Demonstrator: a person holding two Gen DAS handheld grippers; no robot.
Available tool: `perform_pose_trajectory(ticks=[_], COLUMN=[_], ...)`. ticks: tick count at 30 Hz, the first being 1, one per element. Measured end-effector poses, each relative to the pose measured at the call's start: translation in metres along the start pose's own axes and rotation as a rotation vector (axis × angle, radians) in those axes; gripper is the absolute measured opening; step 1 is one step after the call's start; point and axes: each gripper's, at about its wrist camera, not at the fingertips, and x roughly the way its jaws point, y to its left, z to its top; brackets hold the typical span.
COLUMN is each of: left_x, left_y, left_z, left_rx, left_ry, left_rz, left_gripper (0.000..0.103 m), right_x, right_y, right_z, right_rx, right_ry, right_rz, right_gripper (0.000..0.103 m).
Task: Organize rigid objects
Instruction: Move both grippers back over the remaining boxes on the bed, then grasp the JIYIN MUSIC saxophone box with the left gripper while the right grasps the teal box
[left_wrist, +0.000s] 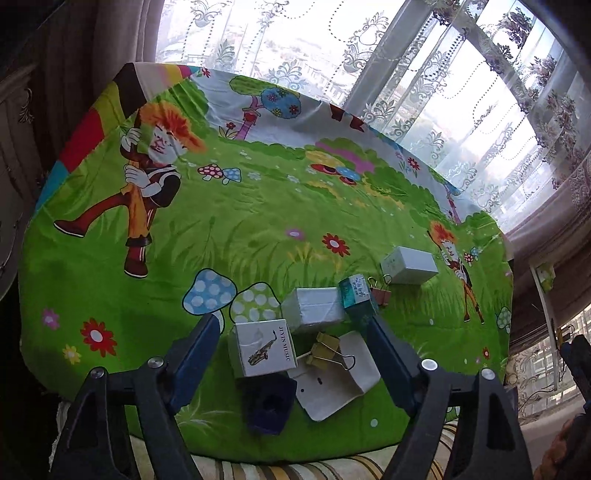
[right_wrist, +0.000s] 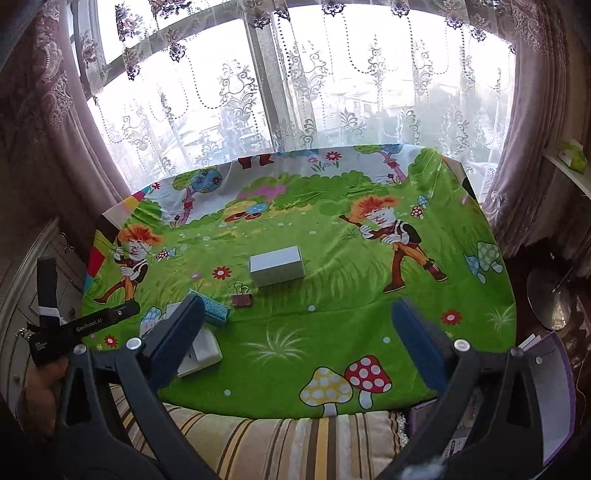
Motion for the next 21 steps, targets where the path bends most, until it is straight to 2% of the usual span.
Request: perform_pose_trajectory(ticks=[6, 13, 15, 21], left_x=[0.020, 0.038, 0.043, 0.057], left_y=[0.003, 0.009, 0.009, 0.011], left_z=[-0.010, -0.012, -0.013, -0.015], left_rx=[0.020, 0.007, 0.012, 0.009], left_ry=[0.051, 0.096, 0.108, 0.148], left_rz=[0.028, 0.053, 0.063, 0.071], left_gripper=[0.082, 0.082, 0.077, 0.064], right_x=[0.050, 0.116, 0.133, 0.184], right_y=[0.023, 0.039, 0.046, 0.061], right_z=[0.002, 0.001, 0.002, -0.003], right_rx=[0.026, 0.150, 0.171, 0.181], right_ry=[0.118, 0.288, 0.331, 0.435], right_rz=[0.124, 0.285, 0.335, 0.397], right_gripper=[0.102, 0.102, 0.102, 0.102])
